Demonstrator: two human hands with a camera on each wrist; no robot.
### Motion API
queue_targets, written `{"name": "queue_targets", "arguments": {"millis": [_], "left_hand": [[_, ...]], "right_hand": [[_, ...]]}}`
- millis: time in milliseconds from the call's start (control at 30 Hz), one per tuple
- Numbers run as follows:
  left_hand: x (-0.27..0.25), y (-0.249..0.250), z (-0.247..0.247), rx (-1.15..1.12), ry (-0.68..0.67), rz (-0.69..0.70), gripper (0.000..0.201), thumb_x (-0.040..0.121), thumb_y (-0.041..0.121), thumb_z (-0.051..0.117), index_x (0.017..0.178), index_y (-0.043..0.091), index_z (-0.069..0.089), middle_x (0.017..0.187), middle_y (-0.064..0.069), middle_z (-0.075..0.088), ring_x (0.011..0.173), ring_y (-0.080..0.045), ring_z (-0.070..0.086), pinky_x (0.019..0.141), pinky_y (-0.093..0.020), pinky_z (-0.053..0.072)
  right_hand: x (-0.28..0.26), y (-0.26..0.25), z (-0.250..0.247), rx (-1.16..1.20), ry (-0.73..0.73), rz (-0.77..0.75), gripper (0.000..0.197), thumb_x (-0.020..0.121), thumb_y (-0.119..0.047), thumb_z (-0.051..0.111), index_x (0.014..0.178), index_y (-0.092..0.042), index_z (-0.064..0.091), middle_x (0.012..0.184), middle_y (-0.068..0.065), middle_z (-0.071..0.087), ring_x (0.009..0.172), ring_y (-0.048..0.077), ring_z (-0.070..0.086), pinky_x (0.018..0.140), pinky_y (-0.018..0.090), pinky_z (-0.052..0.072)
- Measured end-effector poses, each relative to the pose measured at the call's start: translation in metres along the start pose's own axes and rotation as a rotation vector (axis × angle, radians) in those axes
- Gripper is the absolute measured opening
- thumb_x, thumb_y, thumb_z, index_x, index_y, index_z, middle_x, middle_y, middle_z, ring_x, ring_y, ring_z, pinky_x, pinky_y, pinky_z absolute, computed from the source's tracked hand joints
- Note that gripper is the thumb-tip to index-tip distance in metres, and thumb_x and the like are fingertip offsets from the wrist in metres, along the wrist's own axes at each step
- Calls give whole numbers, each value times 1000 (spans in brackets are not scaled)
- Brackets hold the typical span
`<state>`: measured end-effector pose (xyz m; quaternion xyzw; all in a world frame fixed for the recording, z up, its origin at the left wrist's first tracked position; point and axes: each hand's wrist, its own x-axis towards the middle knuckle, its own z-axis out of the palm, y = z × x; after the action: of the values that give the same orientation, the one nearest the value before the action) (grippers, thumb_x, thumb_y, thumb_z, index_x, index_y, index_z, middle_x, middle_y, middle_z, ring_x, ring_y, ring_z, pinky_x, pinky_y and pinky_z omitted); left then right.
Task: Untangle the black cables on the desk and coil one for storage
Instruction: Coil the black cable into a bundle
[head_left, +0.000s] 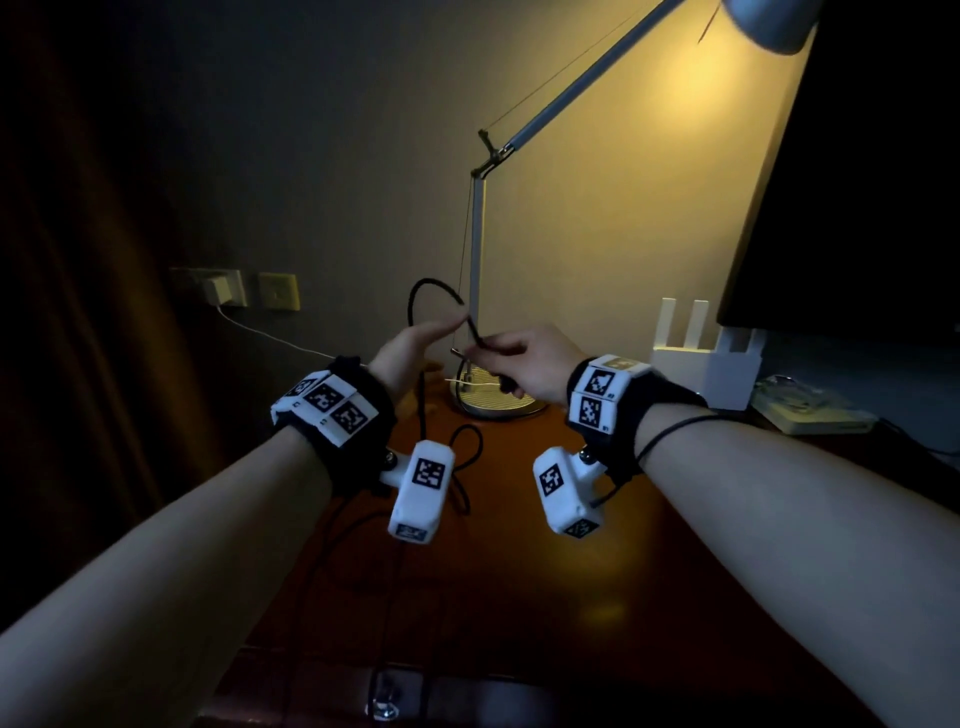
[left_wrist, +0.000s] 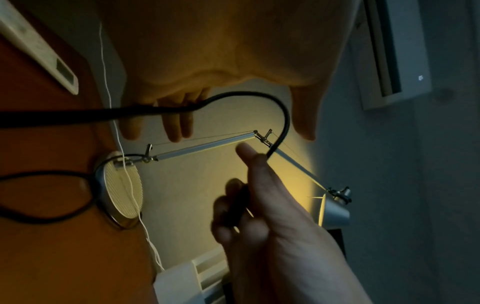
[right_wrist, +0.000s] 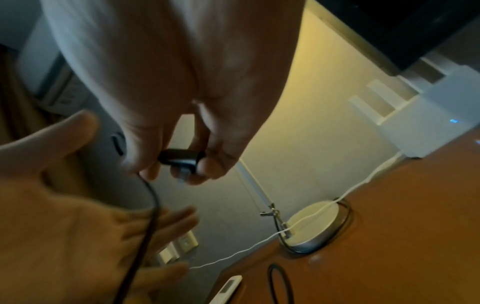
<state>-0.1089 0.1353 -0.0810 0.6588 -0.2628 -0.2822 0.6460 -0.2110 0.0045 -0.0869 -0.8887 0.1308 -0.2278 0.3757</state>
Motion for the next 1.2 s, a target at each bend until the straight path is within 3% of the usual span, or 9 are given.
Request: {"name": "queue_targets", "arguments": {"millis": [133, 233, 467, 567, 667, 833, 1000, 1100, 1200], "left_hand": [[-7, 1, 8, -48, -1, -44, 86, 53, 67, 80, 118, 14, 63, 116, -13, 67, 107, -30, 63, 100, -46, 46], [-16, 2, 13, -70, 110, 22, 69, 58, 60, 79, 99, 6, 64, 97, -13, 72, 92, -28, 69, 89, -46, 54], [-35, -2, 21, -255, 185, 43, 32, 80, 35, 74, 85, 5, 64, 83, -15, 69, 82, -30, 69, 81, -42, 56], [-43, -12, 22, -295, 132, -6, 55, 68, 27, 80, 111, -2, 63, 78, -14, 69, 76, -31, 67, 74, -40, 55], [-56, -14, 21, -319, 29, -5, 38, 78, 23, 71, 106, -1, 65, 95, -16, 68, 85, -31, 67, 82, -41, 54], [-57, -13, 17, -412, -132, 27, 55, 80, 45, 63, 121, 9, 63, 100, -19, 70, 99, -37, 66, 94, -49, 49], [-36, -15, 12, -563, -86, 68, 46, 82, 49, 60, 95, 4, 63, 79, -15, 64, 94, -34, 62, 100, -50, 39], [-17, -19, 13, -605, -25, 52, 51, 91, 52, 49, 68, 7, 56, 77, -13, 61, 92, -30, 61, 101, -48, 39], [4, -24, 16, -605, -51, 49, 56, 92, 57, 45, 67, 7, 54, 75, -13, 61, 93, -31, 63, 98, -48, 43]], "right_hand": [[-10, -17, 11, -33, -119, -35, 26, 91, -27, 65, 114, -16, 71, 102, -6, 72, 84, 2, 65, 79, 21, 50], [-15, -22, 15, -79, -95, 2, 24, 83, -29, 74, 102, -15, 76, 95, 2, 75, 90, 22, 69, 88, 39, 52], [-37, -27, 9, -52, -68, 56, 22, 80, -24, 77, 101, -17, 77, 103, 0, 74, 102, 19, 65, 98, 39, 49], [-49, -27, 8, 34, -65, 85, 21, 82, -19, 74, 101, -11, 76, 98, 6, 74, 97, 24, 68, 94, 41, 52], [-58, -23, 6, 41, -26, 96, 21, 79, -25, 78, 97, -12, 77, 95, 5, 75, 93, 21, 69, 92, 38, 53], [-61, -21, 8, 150, 35, 172, 18, 75, -18, 81, 86, -5, 77, 84, 17, 74, 71, 27, 71, 65, 31, 60], [-54, -15, 9, 179, 108, 195, 18, 73, -22, 84, 81, -7, 77, 67, 10, 73, 57, 17, 67, 48, 16, 49], [-43, -10, 15, 231, 124, 190, 21, 70, -23, 86, 79, -5, 77, 69, 13, 73, 61, 21, 68, 55, 24, 56], [-26, 3, 24, 288, 137, 206, 24, 71, -19, 84, 82, 1, 76, 71, 15, 72, 58, 18, 66, 65, 30, 58]]}}
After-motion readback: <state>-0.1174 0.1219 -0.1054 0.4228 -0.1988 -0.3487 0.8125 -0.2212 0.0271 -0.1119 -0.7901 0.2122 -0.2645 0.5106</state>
